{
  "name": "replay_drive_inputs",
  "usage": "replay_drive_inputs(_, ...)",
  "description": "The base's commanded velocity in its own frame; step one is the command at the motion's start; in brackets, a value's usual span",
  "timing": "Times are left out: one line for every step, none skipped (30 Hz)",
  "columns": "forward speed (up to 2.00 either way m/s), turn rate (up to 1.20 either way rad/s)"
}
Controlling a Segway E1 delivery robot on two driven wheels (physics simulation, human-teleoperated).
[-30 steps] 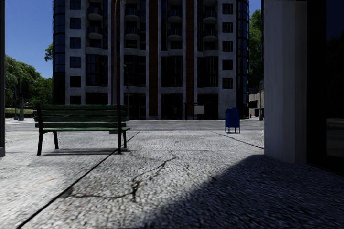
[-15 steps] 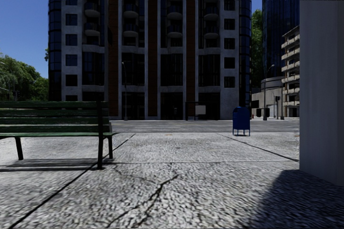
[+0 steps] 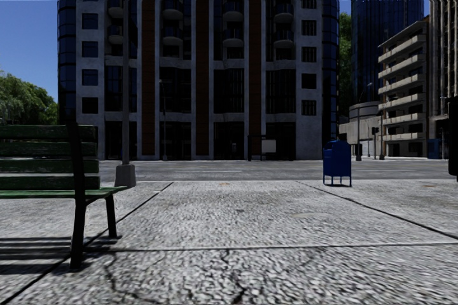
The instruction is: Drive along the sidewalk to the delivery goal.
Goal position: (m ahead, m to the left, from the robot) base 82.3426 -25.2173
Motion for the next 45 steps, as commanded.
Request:
replay_drive_inputs(2.00, 0.00)
replay_drive_inputs(2.00, 0.00)
replay_drive_inputs(2.00, 0.00)
replay_drive_inputs(2.00, 0.00)
replay_drive_inputs(2.00, 0.00)
replay_drive_inputs(2.00, 0.00)
replay_drive_inputs(2.00, 0.00)
replay_drive_inputs(2.00, 0.00)
replay_drive_inputs(2.00, 0.00)
replay_drive_inputs(2.00, 0.00)
replay_drive_inputs(2.00, 0.31)
replay_drive_inputs(2.00, 0.38)
replay_drive_inputs(2.00, 0.39)
replay_drive_inputs(2.00, 0.40)
replay_drive_inputs(2.00, 0.40)
replay_drive_inputs(2.00, 0.40)
replay_drive_inputs(2.00, 0.40)
replay_drive_inputs(2.00, 0.40)
replay_drive_inputs(2.00, 0.40)
replay_drive_inputs(2.00, 0.40)
replay_drive_inputs(2.00, 0.40)
replay_drive_inputs(2.00, 0.40)
replay_drive_inputs(2.00, 0.44)
replay_drive_inputs(2.00, 0.63)
replay_drive_inputs(2.00, 0.63)
replay_drive_inputs(2.00, 0.63)
replay_drive_inputs(2.00, 0.63)
replay_drive_inputs(2.00, 0.63)
replay_drive_inputs(2.00, 0.63)
replay_drive_inputs(2.00, 0.63)
replay_drive_inputs(2.00, 0.63)
replay_drive_inputs(2.00, 0.66)
replay_drive_inputs(2.00, 0.75)
replay_drive_inputs(2.00, 0.75)
replay_drive_inputs(2.00, 0.78)
replay_drive_inputs(2.00, 0.81)
replay_drive_inputs(2.00, 0.83)
replay_drive_inputs(2.00, 0.84)
replay_drive_inputs(2.00, 0.84)
replay_drive_inputs(2.00, 0.84)
replay_drive_inputs(2.00, 0.84)
replay_drive_inputs(2.00, 0.84)
replay_drive_inputs(2.00, 0.84)
replay_drive_inputs(2.00, 0.84)
replay_drive_inputs(2.00, 0.84)
